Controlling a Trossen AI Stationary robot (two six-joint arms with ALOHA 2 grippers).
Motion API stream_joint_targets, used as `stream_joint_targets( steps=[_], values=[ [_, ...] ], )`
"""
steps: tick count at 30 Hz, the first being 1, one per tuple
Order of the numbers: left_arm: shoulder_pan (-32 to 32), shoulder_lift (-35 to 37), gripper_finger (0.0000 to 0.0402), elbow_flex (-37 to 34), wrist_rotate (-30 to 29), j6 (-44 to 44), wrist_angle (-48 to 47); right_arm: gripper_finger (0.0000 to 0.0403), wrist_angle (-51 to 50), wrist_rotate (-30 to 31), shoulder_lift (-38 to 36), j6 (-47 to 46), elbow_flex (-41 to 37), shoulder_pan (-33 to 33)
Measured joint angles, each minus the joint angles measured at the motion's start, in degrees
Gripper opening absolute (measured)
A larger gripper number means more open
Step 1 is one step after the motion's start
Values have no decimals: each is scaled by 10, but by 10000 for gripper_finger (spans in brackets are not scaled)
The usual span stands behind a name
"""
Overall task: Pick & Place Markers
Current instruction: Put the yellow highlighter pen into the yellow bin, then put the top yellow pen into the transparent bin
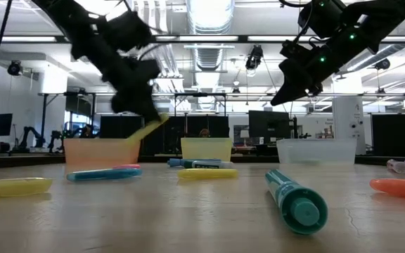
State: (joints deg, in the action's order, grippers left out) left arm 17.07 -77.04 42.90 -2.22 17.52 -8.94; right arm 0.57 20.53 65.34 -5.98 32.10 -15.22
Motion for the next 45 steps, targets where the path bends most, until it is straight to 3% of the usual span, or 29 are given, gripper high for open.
stream_joint_targets(
  steps=[5, 11, 19, 26, 31, 37, 41, 45],
  values=[
    [55, -15, 52, 15, 60, 38, 173, 18, 12, 0, 0, 0, 0, 0],
    [135, -75, 52, 64, 119, 88, 269, 18, 22, 0, 0, 4, 0, 0],
    [164, -194, 53, 169, 139, 115, 267, 18, 24, 0, 0, 6, 0, 0],
    [170, -277, 55, 209, 142, 96, 258, 18, 22, 0, 0, 2, -3, 0],
    [171, -275, 86, 217, 142, 63, 242, 18, 23, 0, 0, 2, -4, 0],
    [170, -222, 124, 219, 138, 19, 202, 18, 24, 0, 0, -1, -4, 0],
    [165, -158, 113, 178, 138, -38, 179, 18, 22, -6, 0, -13, -4, 0],
    [142, -69, 73, 68, 145, -79, 247, 18, 20, -59, 0, -16, -5, 5]
  ],
)
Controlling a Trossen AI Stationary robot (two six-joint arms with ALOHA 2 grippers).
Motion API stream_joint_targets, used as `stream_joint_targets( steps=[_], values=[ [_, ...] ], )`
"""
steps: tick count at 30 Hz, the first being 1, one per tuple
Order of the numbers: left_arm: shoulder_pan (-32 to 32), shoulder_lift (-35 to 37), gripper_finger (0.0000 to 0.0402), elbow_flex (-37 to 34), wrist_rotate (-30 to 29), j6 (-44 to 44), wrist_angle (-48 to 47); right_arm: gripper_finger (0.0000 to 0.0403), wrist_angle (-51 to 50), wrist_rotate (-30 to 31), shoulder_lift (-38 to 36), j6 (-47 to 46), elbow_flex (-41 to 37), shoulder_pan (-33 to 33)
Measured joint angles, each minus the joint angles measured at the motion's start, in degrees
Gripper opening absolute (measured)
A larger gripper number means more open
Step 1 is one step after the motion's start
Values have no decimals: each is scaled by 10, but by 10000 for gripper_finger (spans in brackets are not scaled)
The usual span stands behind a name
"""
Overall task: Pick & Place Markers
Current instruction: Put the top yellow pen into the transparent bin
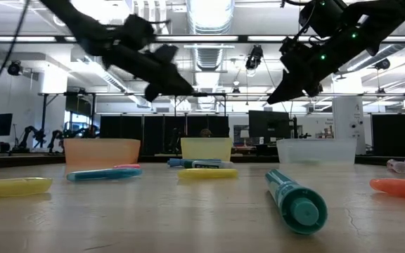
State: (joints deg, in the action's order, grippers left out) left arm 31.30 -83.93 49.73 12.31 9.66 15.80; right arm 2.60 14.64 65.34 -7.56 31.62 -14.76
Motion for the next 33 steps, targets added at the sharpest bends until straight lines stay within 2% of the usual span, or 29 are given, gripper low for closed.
stream_joint_targets(
  steps=[6, 9, 13, 19, 23, 27, 33],
  values=[
    [-34, 121, 6, -227, 21, -18, 237, 18, 66, -10, 7, 3, -2, 61],
    [-38, 159, 4, -313, 23, -34, 336, 18, 136, -11, 33, 11, -2, 104],
    [-38, 195, 2, -380, 33, -76, 396, 21, 227, -16, 101, 20, -1, 153],
    [-38, 216, 1, -430, 35, -100, 422, 61, 230, -20, 217, 3, 43, 195],
    [-38, 215, 0, -443, 35, -109, 430, 98, 193, -68, 283, 1, 94, 206],
    [-38, 215, 0, -445, 35, -111, 428, 125, 112, -105, 340, 4, 159, 213],
    [-38, 215, 0, -445, 35, -111, 427, 135, -40, -106, 424, 13, 266, 213]
  ],
)
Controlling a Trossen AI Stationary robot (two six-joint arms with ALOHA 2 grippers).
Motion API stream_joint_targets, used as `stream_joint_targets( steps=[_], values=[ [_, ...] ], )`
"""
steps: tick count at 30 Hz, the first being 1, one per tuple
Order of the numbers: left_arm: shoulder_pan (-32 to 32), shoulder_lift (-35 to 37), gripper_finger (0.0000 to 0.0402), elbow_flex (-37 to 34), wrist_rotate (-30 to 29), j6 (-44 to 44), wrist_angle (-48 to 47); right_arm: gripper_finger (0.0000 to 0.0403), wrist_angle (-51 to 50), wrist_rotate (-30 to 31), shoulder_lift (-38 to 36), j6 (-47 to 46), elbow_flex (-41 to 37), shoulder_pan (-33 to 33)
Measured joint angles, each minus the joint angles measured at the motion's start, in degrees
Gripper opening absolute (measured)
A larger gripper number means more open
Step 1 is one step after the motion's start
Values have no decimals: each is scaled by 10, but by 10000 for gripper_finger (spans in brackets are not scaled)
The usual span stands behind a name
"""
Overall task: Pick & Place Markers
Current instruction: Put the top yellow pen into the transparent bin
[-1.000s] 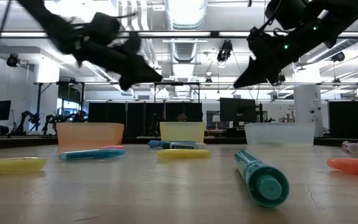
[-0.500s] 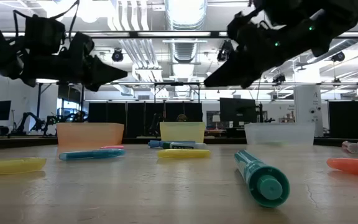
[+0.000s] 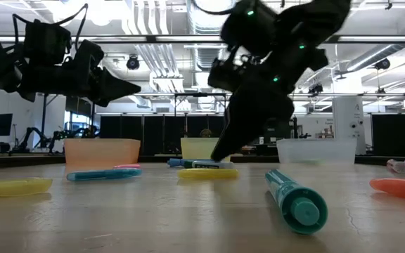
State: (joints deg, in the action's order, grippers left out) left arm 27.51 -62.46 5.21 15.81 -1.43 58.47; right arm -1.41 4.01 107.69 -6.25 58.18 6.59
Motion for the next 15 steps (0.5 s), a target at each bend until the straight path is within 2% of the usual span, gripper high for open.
stream_joint_targets(
  steps=[5, 9, 15],
  values=[
    [0, -1, 0, 0, 0, 2, -3, 118, -84, 0, 56, 16, 79, 0],
    [0, -3, 0, 0, 0, 3, -6, 89, -153, 1, 89, 22, 130, 0],
    [0, -3, 0, -4, 0, 4, -7, 42, -183, -2, 91, 34, 151, 0]
  ],
)
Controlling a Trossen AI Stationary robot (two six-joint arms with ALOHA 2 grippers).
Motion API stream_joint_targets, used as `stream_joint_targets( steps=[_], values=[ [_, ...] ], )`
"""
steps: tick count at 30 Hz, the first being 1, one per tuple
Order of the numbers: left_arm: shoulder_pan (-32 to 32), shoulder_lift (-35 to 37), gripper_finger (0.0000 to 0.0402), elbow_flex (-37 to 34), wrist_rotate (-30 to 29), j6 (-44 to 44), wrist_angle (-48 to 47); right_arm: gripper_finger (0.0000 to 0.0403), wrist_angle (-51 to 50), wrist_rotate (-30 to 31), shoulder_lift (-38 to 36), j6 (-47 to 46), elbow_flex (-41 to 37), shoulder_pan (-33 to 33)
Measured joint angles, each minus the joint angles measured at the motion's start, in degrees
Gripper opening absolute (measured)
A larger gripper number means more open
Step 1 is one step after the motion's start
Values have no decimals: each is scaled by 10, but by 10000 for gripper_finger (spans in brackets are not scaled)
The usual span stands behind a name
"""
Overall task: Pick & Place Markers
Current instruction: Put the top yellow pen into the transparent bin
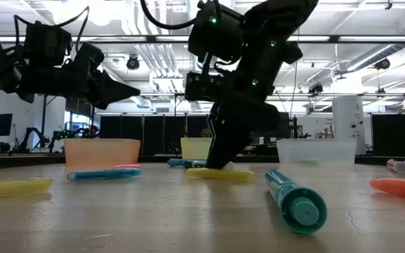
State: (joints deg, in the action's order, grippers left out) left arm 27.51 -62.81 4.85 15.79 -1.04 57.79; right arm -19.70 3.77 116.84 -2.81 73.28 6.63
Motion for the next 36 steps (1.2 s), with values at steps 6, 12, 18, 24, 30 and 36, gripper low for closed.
stream_joint_targets(
  steps=[6, 12, 18, 24, 30, 36],
  values=[
    [0, 0, 0, -1, 0, 0, 0, 59, -18, 3, -19, -38, 10, 0],
    [0, 0, 0, -1, 0, 0, 0, 109, -57, 3, -42, -110, 13, 14],
    [0, 0, 0, -1, 0, 0, 0, 140, -72, 1, -26, -126, 12, 45],
    [0, 0, 0, -1, 0, 0, 0, 120, -71, 7, -4, -133, 13, 52],
    [0, 0, 0, -1, 0, 1, 1, 56, -76, 20, -11, -114, 12, 51],
    [0, 0, 0, -1, -2, 17, -3, 24, -165, 152, -72, -93, 11, 43]
  ],
)
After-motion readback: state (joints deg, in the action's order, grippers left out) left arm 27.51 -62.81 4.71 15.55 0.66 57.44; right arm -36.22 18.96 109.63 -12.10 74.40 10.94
